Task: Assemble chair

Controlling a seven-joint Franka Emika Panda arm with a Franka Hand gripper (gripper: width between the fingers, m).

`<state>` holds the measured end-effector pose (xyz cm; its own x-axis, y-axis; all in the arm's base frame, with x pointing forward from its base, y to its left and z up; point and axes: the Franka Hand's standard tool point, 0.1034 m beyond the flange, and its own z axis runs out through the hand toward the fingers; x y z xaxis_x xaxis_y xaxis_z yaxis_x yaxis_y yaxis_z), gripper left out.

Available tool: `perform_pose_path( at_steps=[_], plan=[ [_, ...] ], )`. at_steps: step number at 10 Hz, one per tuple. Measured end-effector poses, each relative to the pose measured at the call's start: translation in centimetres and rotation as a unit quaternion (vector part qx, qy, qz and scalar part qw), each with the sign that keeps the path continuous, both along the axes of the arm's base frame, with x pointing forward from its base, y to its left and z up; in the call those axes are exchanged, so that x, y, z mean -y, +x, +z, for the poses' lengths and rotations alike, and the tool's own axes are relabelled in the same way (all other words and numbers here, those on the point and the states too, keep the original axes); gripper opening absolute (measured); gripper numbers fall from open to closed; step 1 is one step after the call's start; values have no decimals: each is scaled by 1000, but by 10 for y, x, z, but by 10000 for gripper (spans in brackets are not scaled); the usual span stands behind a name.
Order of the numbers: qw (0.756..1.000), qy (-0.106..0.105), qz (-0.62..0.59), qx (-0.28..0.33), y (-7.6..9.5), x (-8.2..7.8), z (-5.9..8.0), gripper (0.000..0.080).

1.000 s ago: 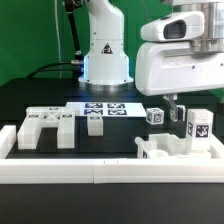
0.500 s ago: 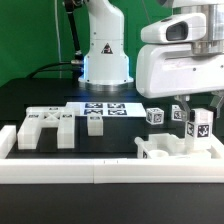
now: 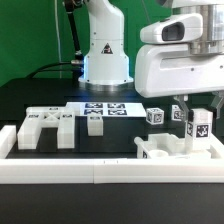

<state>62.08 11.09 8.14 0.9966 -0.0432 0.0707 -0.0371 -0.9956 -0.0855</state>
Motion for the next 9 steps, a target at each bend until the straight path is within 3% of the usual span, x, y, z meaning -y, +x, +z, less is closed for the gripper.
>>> perform_pose_path(
  at_steps=[5,9],
  plan=[
    [975,30,-219,15,7,-4,0,289],
    [930,48,-365,-1,6,-7,0,290]
  ],
)
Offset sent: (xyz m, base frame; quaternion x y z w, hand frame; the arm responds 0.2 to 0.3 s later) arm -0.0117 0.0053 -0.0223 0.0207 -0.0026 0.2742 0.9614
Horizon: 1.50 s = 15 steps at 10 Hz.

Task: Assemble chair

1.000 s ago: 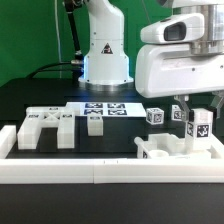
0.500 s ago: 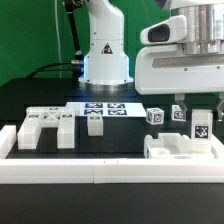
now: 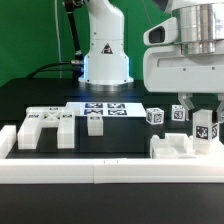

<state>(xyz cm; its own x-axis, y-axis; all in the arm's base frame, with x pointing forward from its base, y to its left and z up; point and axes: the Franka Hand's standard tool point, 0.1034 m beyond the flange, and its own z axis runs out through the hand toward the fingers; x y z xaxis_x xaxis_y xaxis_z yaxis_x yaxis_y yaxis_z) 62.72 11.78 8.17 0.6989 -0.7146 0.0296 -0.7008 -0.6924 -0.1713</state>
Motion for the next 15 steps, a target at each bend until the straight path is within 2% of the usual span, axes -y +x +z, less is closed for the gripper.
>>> perform_pose_path(
  at_steps=[1,2,3,4,5,6,8,11,15],
  plan=[
    [1000,1,-8,0,0,0,0,290],
    [1000,5,-23,-2,0,-1,0,382],
    [1000,4,-12,-1,0,-1,0,519],
    [999,-3,35,4,1,-2,1,608],
    [999,-4,48,-3,0,-5,2,608],
    [995,-10,97,3,1,-7,3,642],
    [978,-25,206,14,1,-7,3,647],
    [944,-46,325,26,1,-7,4,649],
    [880,-82,466,33,1,-6,3,649]
  ],
)
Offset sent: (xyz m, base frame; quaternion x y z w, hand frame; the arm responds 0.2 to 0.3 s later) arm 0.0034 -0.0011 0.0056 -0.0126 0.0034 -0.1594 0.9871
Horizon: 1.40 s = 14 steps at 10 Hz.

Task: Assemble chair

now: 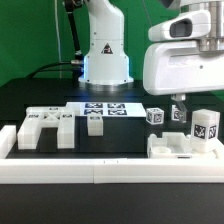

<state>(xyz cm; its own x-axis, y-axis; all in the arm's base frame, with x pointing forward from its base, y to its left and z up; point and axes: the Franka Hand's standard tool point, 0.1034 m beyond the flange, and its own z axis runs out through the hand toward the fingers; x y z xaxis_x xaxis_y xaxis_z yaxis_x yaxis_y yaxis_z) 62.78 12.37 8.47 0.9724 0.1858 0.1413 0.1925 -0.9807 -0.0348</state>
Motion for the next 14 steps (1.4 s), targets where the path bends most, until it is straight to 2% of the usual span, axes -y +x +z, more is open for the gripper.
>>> perform_pose_path(
  at_steps=[3,4,5,6,7,10,12,14],
  plan=[
    [995,-19,94,4,-1,2,-3,649],
    [996,-18,88,3,-2,2,-3,563],
    [996,-18,88,3,-2,2,-3,428],
    [996,-18,87,2,-2,2,-3,428],
    [997,-17,78,2,-2,2,-3,289],
    [1000,-8,15,-2,-2,1,-3,289],
    [997,10,-75,-8,-2,1,-4,289],
    [974,32,-225,-16,-3,0,-5,291]
  ],
)
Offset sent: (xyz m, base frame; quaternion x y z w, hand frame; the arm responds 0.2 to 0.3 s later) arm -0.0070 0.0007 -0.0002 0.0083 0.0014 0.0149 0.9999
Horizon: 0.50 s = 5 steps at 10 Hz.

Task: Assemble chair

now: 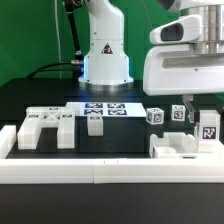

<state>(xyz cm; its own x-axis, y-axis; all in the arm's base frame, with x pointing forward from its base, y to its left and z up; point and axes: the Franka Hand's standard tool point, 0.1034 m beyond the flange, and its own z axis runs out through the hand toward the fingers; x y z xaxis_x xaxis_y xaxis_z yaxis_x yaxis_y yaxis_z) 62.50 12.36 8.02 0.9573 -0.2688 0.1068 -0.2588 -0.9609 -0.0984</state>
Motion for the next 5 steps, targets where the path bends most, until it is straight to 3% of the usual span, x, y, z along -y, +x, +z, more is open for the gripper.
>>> perform_pose_path(
  at_steps=[2,5],
  plan=[
    [996,16,-90,-3,1,1,-1,291],
    [968,36,-248,-13,2,4,-2,291]
  ],
)
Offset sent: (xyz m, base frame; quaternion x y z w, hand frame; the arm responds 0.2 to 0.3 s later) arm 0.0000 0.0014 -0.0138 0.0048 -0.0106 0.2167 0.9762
